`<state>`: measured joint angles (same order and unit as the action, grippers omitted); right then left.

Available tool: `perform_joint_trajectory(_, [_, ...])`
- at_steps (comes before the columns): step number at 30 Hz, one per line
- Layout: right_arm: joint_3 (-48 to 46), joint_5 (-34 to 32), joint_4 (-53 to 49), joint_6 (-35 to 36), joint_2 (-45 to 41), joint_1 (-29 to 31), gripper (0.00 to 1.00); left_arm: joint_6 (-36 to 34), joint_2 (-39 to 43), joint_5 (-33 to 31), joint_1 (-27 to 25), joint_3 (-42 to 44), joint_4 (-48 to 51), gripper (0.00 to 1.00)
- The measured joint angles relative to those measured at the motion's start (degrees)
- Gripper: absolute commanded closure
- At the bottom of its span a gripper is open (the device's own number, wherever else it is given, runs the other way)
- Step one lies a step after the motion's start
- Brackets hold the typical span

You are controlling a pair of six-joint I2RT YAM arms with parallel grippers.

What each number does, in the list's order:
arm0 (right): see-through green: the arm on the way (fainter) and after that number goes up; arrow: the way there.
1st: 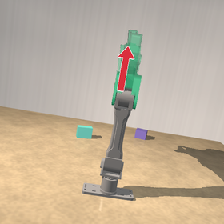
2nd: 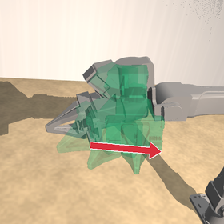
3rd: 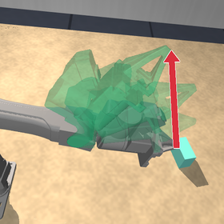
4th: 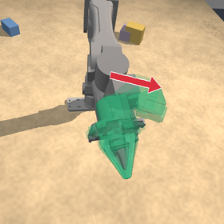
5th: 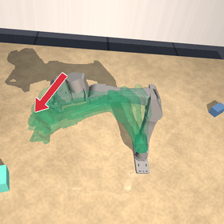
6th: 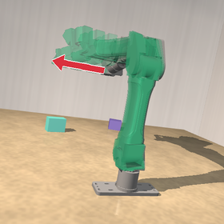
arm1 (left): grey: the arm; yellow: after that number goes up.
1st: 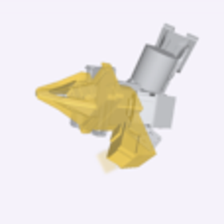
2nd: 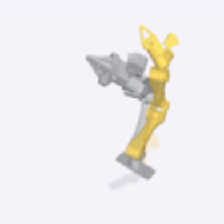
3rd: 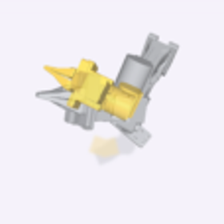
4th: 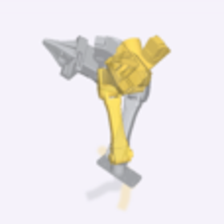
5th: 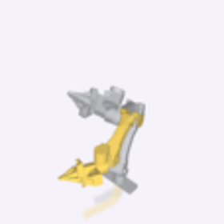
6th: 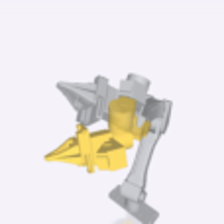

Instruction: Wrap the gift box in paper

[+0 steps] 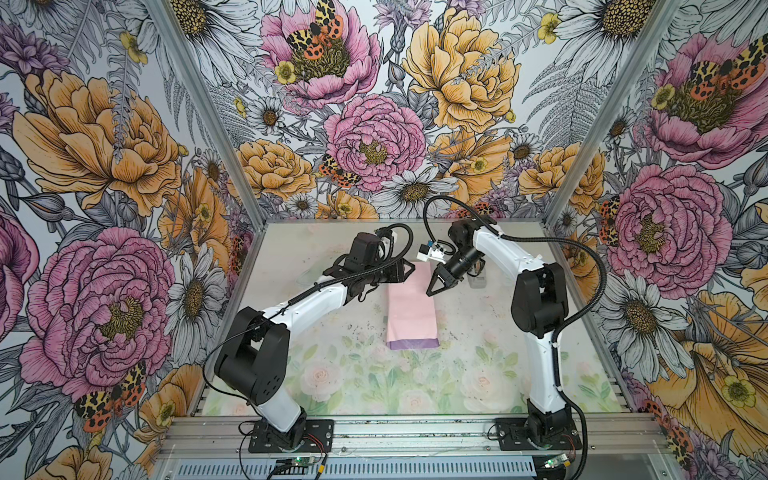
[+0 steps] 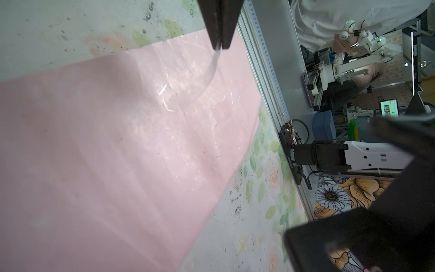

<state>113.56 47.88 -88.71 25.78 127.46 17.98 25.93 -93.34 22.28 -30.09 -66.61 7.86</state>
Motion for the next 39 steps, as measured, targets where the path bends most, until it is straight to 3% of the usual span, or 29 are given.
perform_joint_trajectory(17, [0.6, -4.5, -2.4, -0.8, 2.0, -1.1, 1.00, -0.9, -0.3, 0.0, -0.5, 0.0, 0.1, 0.62])
perform_joint_trajectory(23, [0.9, -4.8, -2.4, -0.9, 2.1, -1.6, 1.00, -1.1, -1.3, 0.1, -1.5, -0.2, 0.0, 0.68])
perform_joint_trajectory(39, [1.9, -4.8, -2.4, -1.3, 4.5, -1.9, 1.00, -1.0, -3.1, 0.3, -2.4, -1.0, -0.4, 0.70])
